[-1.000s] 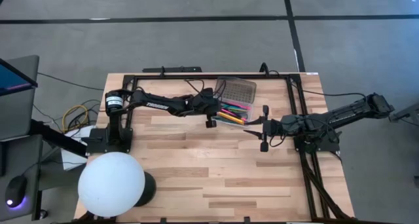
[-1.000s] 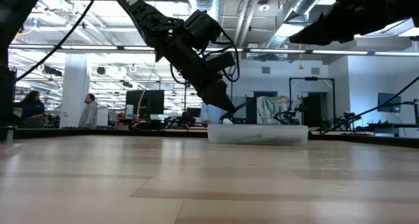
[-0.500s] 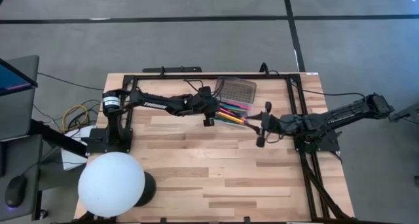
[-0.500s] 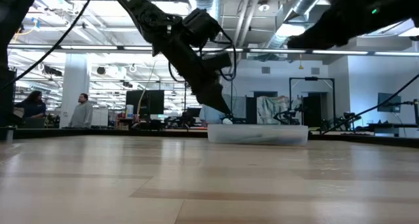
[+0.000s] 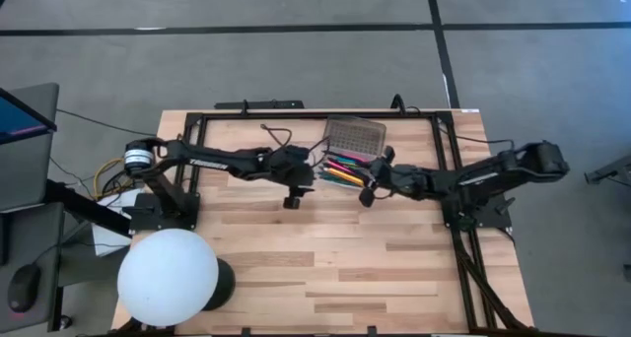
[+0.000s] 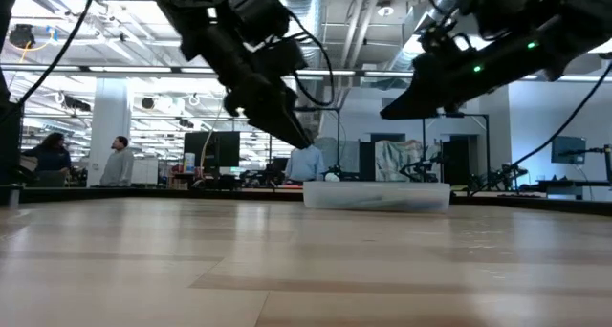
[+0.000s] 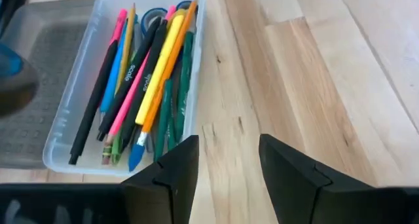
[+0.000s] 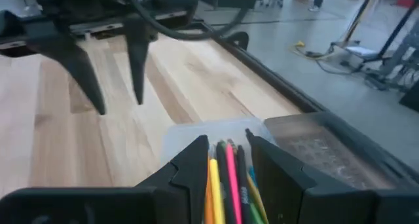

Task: Pick & place school supplies into a supply box
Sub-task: Adjust the black supply box

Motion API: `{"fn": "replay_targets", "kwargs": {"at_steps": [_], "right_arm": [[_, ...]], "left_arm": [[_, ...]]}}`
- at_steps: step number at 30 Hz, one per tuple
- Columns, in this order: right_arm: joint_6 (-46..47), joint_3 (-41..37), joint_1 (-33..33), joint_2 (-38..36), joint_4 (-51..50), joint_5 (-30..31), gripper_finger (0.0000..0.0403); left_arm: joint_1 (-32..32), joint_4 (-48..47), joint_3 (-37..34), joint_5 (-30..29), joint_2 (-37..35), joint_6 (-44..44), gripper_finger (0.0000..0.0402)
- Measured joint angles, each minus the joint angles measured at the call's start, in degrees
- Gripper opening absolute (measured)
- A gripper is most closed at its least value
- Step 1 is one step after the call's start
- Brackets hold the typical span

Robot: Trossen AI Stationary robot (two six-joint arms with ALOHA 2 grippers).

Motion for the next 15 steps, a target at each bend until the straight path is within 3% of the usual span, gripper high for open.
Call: {"fn": "replay_targets", "kwargs": {"at_steps": [10, 15], "right_arm": [[1.8, 6.4, -3.2, 12.8, 0.5, -0.5, 0.0111], [1.4, 9.7, -5.5, 18.4, 0.6, -6.8, 0.0111]], "left_arm": [[0.0, 25.0, -21.1, 2.5, -9.3, -2.1, 0.0153], [-0.3, 34.4, -28.5, 2.4, -10.9, -4.1, 0.0153]]}}
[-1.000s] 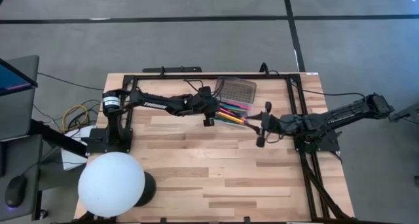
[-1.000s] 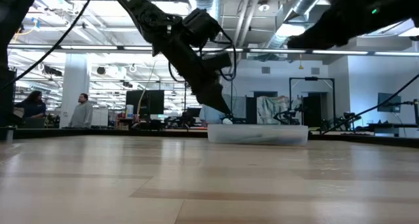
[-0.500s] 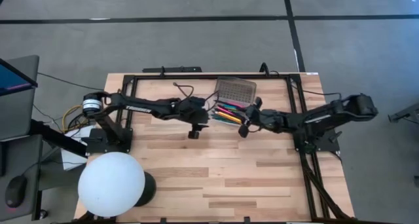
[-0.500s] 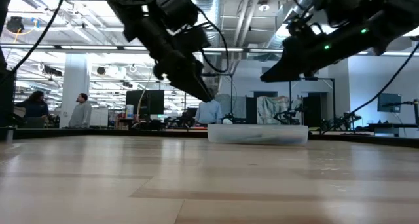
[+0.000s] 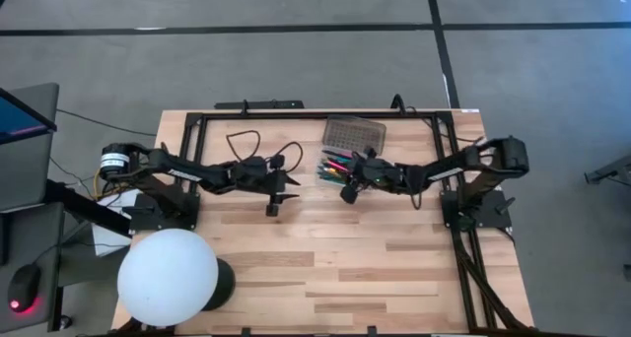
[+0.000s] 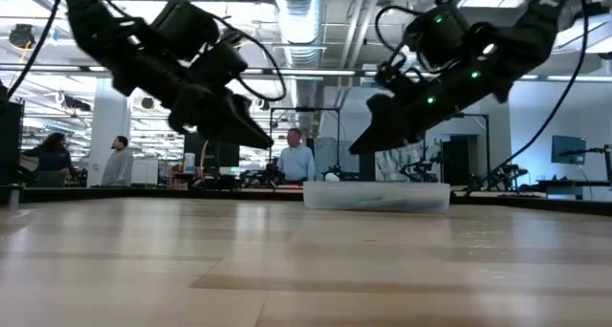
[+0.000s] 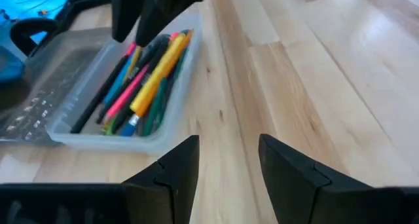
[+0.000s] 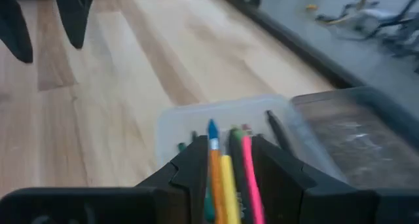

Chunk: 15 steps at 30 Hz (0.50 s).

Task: Pick & place school supplies into a supply box
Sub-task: Adjust the black supply box

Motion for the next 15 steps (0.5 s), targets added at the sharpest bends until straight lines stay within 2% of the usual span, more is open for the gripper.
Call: {"fn": "replay_targets", "kwargs": {"at_steps": [2, 8, 15], "right_arm": [[0.0, 1.6, -1.0, 2.4, 0.1, -2.3, 0.0111], [-0.8, 5.0, -3.0, 6.8, -1.1, -2.6, 0.0111], [-0.6, 8.4, -4.2, 7.9, -11.1, -1.5, 0.0111]], "left_arm": [[0.0, 1.3, -1.4, 0.0, 0.0, -0.1, 0.0153], [-0.1, 1.4, -1.8, -0.3, -0.2, -1.7, 0.0153], [-0.2, 0.7, -1.8, -1.3, -0.2, -2.6, 0.0153]]}}
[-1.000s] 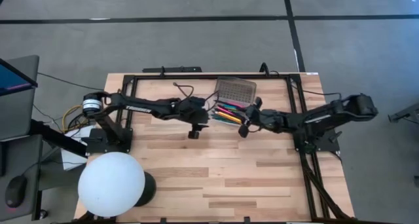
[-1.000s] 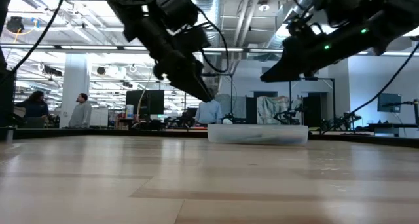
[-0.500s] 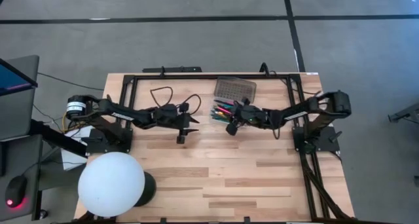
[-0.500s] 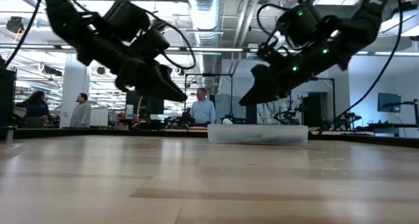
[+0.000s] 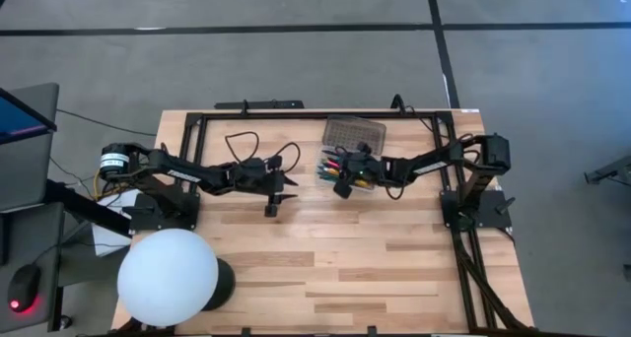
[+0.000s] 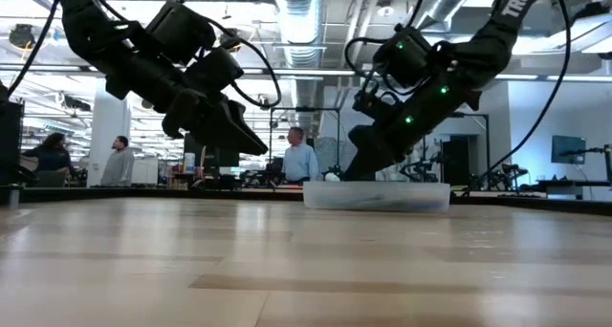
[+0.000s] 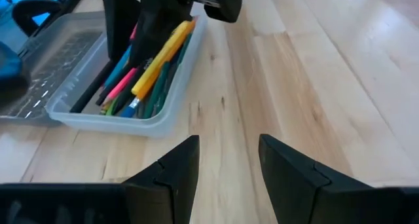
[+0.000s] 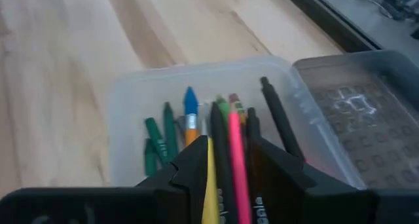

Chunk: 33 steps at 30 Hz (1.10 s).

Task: Pick & place school supplies into a supply box
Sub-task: Adjust the black supply box

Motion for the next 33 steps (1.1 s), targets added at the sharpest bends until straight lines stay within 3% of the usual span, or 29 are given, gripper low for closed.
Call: {"fn": "replay_targets", "kwargs": {"at_steps": [19, 33], "right_arm": [[-4.8, -0.1, 3.5, 0.0, -3.9, -11.3, 0.0111], [-13.1, 0.7, 12.1, -0.1, -4.8, -20.2, 0.0111]], "left_arm": [[0.0, -0.1, 0.0, -2.3, 0.0, 0.2, 0.0153], [0.0, -2.0, 0.0, -7.6, 0.0, 0.4, 0.0153]]}}
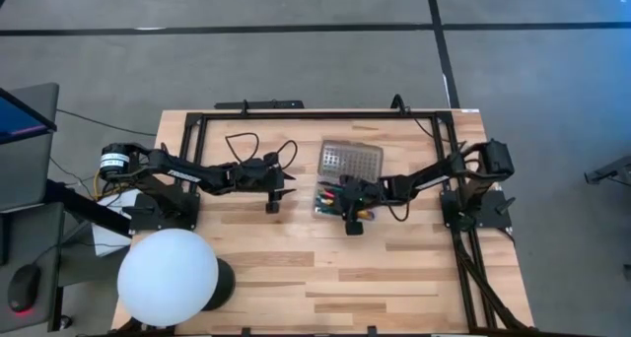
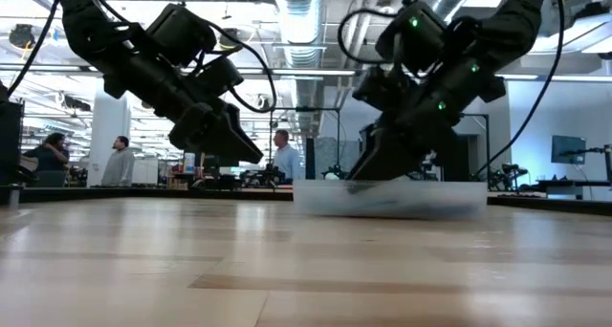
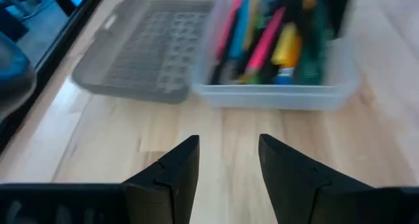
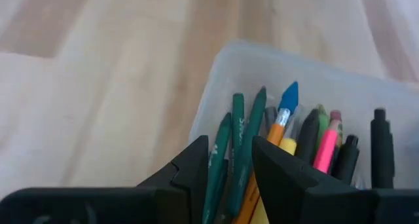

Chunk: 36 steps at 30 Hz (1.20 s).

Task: Pick & place school supplies into a supply box
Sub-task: Adjust the black supply box

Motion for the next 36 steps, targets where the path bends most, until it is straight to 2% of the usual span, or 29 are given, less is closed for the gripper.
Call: {"fn": "replay_targets", "kwargs": {"at_steps": [8, 10, 13, 17, 20, 24, 28, 33, 36], "right_arm": [[-1.0, 5.9, 5.9, 0.0, -6.6, 0.7, 0.0111], [-0.7, 7.5, 7.0, 0.0, -8.6, 4.1, 0.0111], [2.1, 10.2, 8.6, 0.0, -13.5, 14.8, 0.0111], [12.7, 14.0, 9.8, 0.0, -27.0, 29.9, 0.0111], [24.4, 15.5, 9.8, -0.7, -37.0, 35.8, 0.0111], [39.1, 15.7, 9.8, -2.1, -46.6, 39.9, 0.0111], [48.7, 15.5, 9.2, -2.0, -53.0, 45.2, 0.0111], [53.1, 14.2, 4.1, -1.9, -53.4, 48.2, 0.0111], [53.1, 14.1, 0.2, -1.9, -51.8, 47.1, 0.0111]], "left_arm": [[0.0, -0.5, 0.0, -4.0, 0.0, -0.4, 0.0153], [0.1, -0.5, 0.0, -5.6, 0.0, -1.5, 0.0153], [0.9, -0.4, 0.0, -7.4, 0.1, -3.8, 0.0153], [2.1, 2.1, 0.1, -7.6, 2.2, -5.7, 0.0153], [2.8, 5.0, 0.1, -7.6, 5.4, -5.7, 0.0153], [4.0, 10.5, 0.2, -6.4, 10.1, -5.4, 0.0153], [5.5, 12.7, 1.8, -4.3, 13.1, -5.6, 0.0153], [6.2, 12.5, 3.2, -2.0, 13.9, -5.9, 0.0153], [6.2, 12.3, 3.4, -1.9, 13.9, -5.9, 0.0153]]}}
